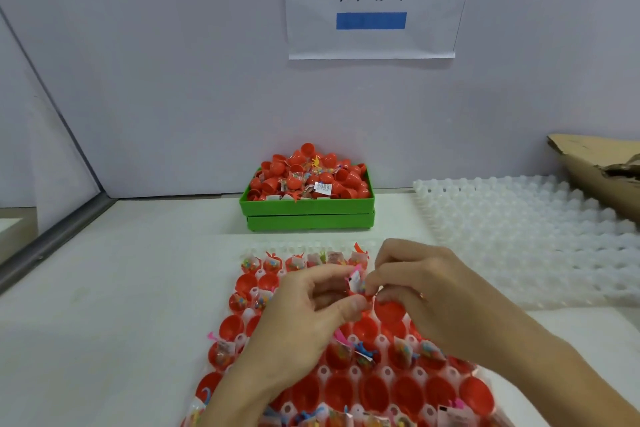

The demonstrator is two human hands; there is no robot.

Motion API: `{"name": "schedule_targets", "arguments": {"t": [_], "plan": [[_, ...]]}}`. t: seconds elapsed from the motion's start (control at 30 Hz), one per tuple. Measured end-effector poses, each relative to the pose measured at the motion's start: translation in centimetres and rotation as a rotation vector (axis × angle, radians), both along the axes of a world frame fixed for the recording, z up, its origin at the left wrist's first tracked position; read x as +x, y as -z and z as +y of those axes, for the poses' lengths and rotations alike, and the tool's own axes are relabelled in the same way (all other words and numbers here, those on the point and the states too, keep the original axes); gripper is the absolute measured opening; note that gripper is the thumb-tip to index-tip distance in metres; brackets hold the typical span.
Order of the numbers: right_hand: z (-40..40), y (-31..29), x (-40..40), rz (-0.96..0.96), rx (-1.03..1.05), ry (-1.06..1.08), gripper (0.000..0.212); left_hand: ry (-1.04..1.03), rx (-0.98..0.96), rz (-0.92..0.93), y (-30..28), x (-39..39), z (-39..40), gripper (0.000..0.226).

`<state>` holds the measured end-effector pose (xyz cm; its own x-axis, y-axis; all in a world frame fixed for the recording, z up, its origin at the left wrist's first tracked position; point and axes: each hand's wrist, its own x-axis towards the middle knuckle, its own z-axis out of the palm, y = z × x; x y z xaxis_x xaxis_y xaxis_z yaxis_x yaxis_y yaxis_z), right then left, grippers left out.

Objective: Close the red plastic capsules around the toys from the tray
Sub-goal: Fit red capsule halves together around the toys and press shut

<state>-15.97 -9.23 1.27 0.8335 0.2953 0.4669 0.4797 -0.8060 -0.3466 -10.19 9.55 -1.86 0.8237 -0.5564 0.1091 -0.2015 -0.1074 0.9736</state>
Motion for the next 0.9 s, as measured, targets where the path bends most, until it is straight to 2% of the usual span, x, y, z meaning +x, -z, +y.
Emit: {"name": "schedule_targets", "arguments": {"t": [0.07, 0.2, 0.27, 0.33, 0.47, 0.63, 0.77, 0.9], "plan": [[-0.1, 0.7, -0.4, -0.020, 0.075, 0.052, 0.027, -0.039, -0.022, -0.024, 0.0, 0.1, -0.1, 0.043], [-0.4, 1.7, -1.4, -0.068, 0.384, 0.206, 0.037, -0.148, -0.066, -0.073, 0.1, -0.1, -0.3, 0.035], [-0.2, 1.9, -2.0, -0.027, 0.490, 0.238, 0.025, -0.136, -0.077, -0.110, 0.0, -0.4, -0.7, 0.034], [0.1, 1.9, -2.6, 0.018, 0.509, 0.267, 0.015, -0.132, -0.105, -0.160, -0.4, -0.9, -1.1, 0.033], [-0.2, 1.9, -3.1, 0.135, 0.549, 0.283, 0.022, -0.119, -0.124, -0.184, -0.4, -1.6, -1.7, 0.035], [0.2, 1.6, -3.3, 0.285, 0.862, 0.157, 0.036, -0.150, -0.094, -0.275, -0.4, -2.4, -2.3, 0.033], [0.7, 1.5, -3.1, 0.274, 0.968, 0.171, 0.017, -0.182, -0.055, -0.384, -0.3, -2.8, -2.8, 0.032], [0.7, 1.8, -2.9, 0.239, 0.982, 0.267, 0.015, -0.184, -0.078, -0.368, -0.2, -3.0, -2.9, 0.041]]}}
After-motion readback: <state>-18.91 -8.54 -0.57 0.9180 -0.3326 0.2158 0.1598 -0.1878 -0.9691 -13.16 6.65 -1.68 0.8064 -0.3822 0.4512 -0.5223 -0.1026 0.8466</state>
